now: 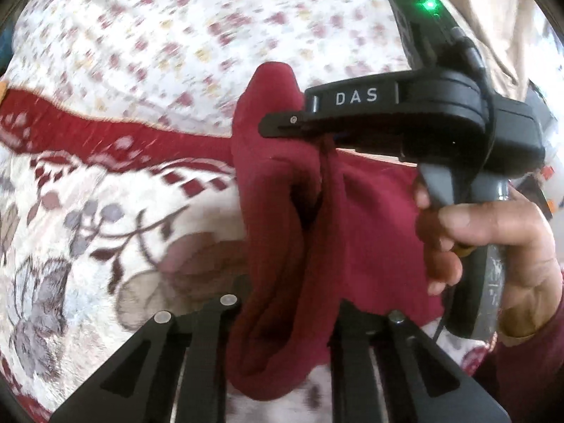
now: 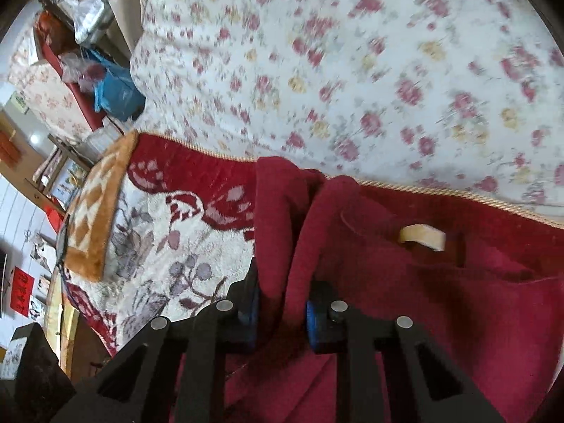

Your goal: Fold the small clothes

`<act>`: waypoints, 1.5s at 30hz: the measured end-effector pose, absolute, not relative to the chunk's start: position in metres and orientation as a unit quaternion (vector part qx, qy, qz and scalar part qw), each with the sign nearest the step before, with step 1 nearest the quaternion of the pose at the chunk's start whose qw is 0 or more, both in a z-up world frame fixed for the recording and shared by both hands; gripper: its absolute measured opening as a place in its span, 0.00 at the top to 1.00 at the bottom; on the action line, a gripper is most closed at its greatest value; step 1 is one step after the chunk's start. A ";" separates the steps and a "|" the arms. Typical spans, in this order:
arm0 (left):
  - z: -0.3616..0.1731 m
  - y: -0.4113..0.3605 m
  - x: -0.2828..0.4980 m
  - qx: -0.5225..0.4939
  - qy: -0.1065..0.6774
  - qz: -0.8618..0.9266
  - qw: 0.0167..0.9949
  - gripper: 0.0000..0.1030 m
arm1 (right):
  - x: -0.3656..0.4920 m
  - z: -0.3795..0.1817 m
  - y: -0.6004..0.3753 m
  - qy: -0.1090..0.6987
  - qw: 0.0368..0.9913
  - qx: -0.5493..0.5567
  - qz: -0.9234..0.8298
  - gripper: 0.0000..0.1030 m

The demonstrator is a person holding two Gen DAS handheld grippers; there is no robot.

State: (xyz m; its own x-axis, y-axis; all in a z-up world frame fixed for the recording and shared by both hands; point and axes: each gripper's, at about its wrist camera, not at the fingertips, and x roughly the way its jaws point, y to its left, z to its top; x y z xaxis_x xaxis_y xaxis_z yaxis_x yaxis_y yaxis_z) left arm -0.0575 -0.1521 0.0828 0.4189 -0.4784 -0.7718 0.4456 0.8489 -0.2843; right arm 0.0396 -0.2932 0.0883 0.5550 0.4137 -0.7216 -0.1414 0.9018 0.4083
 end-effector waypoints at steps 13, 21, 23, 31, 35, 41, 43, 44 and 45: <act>0.104 -0.297 -0.096 0.074 0.455 -0.354 0.814 0.88 | -0.019 0.101 -0.445 0.422 0.881 0.196 0.086 0.81; 0.061 -0.356 -0.104 0.074 0.507 -0.382 0.769 0.57 | -0.023 0.022 -0.508 0.466 0.845 0.261 0.015 0.67; 0.064 -0.353 -0.109 0.061 0.510 -0.411 0.753 0.42 | -0.031 0.016 -0.519 0.459 0.840 0.288 0.010 0.57; 0.111 -0.275 -0.124 0.092 0.444 -0.402 0.795 0.30 | -0.102 0.069 -0.503 0.428 0.868 0.249 0.047 0.30; 0.098 -0.243 -0.113 0.086 0.452 -0.345 0.818 0.30 | -0.132 0.074 -0.472 0.419 0.875 0.232 0.075 0.30; 0.066 -0.235 -0.091 0.073 0.480 -0.323 0.812 0.30 | -0.159 0.045 -0.440 0.458 0.866 0.188 0.063 0.92; 0.064 -0.233 -0.094 0.072 0.479 -0.327 0.811 0.30 | -0.174 0.042 -0.436 0.460 0.867 0.179 0.068 0.92; 0.064 -0.232 -0.095 0.074 0.475 -0.329 0.813 0.30 | -0.181 0.040 -0.436 0.456 0.869 0.180 0.069 0.92; 0.064 -0.231 -0.095 0.075 0.472 -0.327 0.815 0.30 | -0.188 0.036 -0.439 0.453 0.868 0.190 0.065 0.93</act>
